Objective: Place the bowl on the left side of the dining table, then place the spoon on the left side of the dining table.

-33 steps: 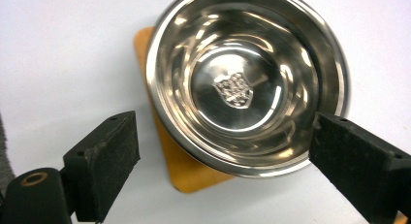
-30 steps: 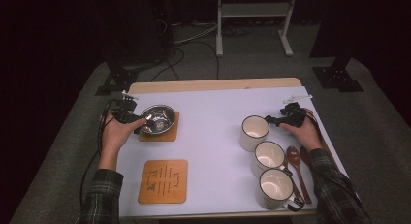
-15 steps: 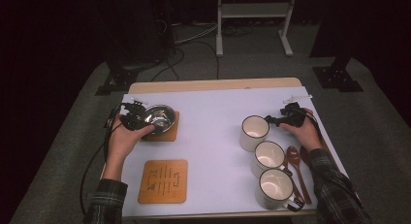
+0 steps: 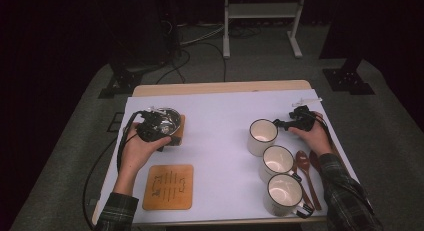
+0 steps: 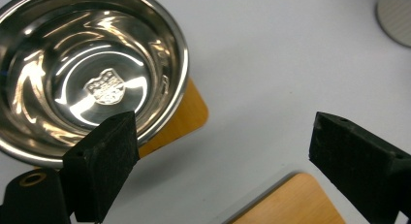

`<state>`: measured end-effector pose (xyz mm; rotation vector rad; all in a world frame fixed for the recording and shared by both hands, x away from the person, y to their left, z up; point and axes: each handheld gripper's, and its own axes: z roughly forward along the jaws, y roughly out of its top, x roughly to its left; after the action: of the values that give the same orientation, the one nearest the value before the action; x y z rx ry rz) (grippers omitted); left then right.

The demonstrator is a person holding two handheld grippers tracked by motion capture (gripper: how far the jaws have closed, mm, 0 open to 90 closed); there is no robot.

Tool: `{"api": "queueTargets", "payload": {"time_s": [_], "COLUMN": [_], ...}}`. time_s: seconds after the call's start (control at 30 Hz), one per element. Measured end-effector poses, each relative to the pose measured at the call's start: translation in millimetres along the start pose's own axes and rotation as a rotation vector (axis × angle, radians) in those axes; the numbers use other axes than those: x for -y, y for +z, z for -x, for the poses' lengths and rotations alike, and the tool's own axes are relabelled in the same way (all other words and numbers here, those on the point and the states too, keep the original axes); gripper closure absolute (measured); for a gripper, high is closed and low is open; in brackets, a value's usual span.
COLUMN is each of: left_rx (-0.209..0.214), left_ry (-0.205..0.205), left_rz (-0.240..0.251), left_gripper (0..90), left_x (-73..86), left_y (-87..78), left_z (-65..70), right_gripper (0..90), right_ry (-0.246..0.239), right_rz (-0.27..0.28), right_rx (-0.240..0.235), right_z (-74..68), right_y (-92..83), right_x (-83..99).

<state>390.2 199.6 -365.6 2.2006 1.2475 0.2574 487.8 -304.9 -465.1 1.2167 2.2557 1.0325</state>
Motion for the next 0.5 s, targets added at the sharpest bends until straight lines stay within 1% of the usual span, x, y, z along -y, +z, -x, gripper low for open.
{"api": "queueTargets", "payload": {"time_s": [0.27,0.37,0.5], "left_rx": [0.038,0.041,0.06], "left_ry": [0.029,0.039,0.056], "left_rz": [0.002,0.003,0.008], "left_gripper": [9.5,9.5,9.5], "left_x": [3.8,6.3,10.1], "left_y": [8.5,12.5,17.6], "left_z": [20.6,28.1,37.5], "right_gripper": [26.6,26.5,26.5], "right_ry": [0.0,0.0,0.0], "right_rz": [0.0,0.0,0.0], "right_rx": [0.0,0.0,0.002], "right_z": [0.0,0.0,-0.4], "right_y": [0.0,0.0,-0.2], "right_x": [0.0,0.0,0.1]}}
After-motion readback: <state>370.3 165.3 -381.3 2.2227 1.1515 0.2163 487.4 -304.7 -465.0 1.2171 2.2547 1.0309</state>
